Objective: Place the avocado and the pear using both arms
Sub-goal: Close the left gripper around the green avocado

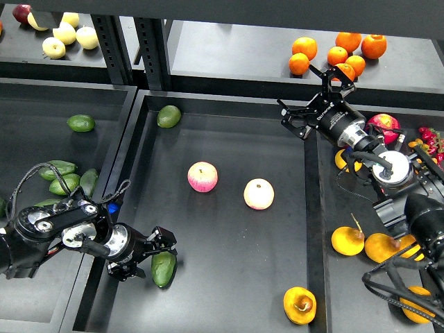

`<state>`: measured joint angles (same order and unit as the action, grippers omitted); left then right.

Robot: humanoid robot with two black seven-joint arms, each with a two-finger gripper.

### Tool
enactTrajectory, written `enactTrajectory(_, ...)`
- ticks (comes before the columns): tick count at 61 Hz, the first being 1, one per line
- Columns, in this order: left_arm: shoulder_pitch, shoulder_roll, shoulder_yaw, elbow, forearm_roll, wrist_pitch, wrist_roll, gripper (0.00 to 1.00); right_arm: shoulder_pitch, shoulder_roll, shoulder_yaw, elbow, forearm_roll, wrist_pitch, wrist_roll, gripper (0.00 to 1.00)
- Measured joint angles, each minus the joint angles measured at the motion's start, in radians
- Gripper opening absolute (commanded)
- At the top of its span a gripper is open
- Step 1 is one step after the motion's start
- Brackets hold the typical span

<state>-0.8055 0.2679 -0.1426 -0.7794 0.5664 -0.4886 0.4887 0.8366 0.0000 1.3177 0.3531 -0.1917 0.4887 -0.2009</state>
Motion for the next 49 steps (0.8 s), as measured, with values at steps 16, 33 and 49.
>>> enactTrajectory(16,0.0,-0.03,0.002,0.033,0.0,0.0,0.0,0.99,-0.001,0.0,0.0,0.001,0.0,0.0,0.0,1.0)
enactTrajectory(33,0.0,-0.054,0.018,0.081,0.0,0.0,0.0,0.91,-0.001,0.0,0.0,0.001,0.0,0.0,0.0,1.0)
enactTrajectory(49,0.0,-0.076,0.019,0.131,0.0,0.0,0.0,0.62,-0.002,0.0,0.0,0.001,0.0,0.0,0.0,1.0)
